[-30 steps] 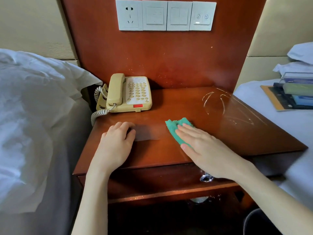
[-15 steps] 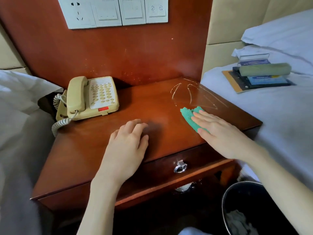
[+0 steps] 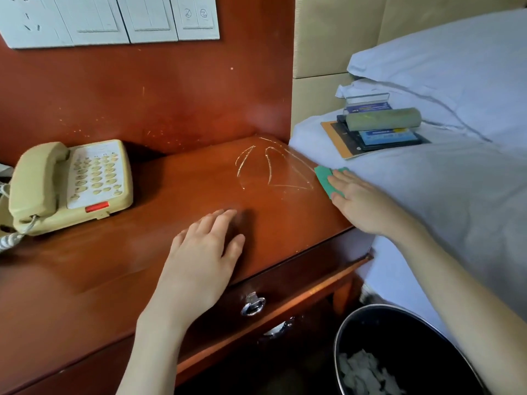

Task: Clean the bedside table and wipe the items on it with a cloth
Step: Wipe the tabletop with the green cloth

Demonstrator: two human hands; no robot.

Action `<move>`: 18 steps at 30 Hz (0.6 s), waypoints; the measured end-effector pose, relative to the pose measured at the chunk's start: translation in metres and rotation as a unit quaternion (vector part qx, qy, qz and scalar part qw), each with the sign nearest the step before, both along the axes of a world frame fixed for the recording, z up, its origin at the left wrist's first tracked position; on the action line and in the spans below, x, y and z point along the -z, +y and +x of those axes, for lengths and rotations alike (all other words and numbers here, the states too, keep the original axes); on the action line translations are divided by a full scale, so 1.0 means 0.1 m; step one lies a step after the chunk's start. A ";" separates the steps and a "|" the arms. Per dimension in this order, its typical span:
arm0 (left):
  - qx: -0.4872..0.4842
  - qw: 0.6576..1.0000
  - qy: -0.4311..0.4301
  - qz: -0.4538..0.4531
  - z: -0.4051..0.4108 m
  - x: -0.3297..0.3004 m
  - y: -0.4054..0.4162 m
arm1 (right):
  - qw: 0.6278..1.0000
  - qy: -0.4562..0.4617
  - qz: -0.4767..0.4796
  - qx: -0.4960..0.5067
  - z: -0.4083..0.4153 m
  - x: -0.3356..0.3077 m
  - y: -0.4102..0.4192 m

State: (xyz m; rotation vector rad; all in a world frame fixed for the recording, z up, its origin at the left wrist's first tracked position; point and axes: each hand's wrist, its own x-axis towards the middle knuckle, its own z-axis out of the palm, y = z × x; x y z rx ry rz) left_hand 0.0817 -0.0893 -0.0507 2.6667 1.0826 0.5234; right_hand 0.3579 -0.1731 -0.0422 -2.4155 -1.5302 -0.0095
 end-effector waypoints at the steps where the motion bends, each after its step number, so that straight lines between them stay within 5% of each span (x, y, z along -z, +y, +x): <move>1: 0.000 1.000 -0.001 -0.004 -0.01 0.00 0.01 | 1.000 0.019 0.002 0.001 0.03 -0.02 0.07; 10: -0.027 0.999 -0.016 0.011 -0.01 0.01 -0.04 | 0.993 0.097 -0.019 -0.068 0.03 -0.10 0.64; 18: -0.028 0.999 -0.024 0.015 -0.04 0.00 -0.05 | 0.974 0.087 -0.015 -0.207 -0.41 -0.01 0.07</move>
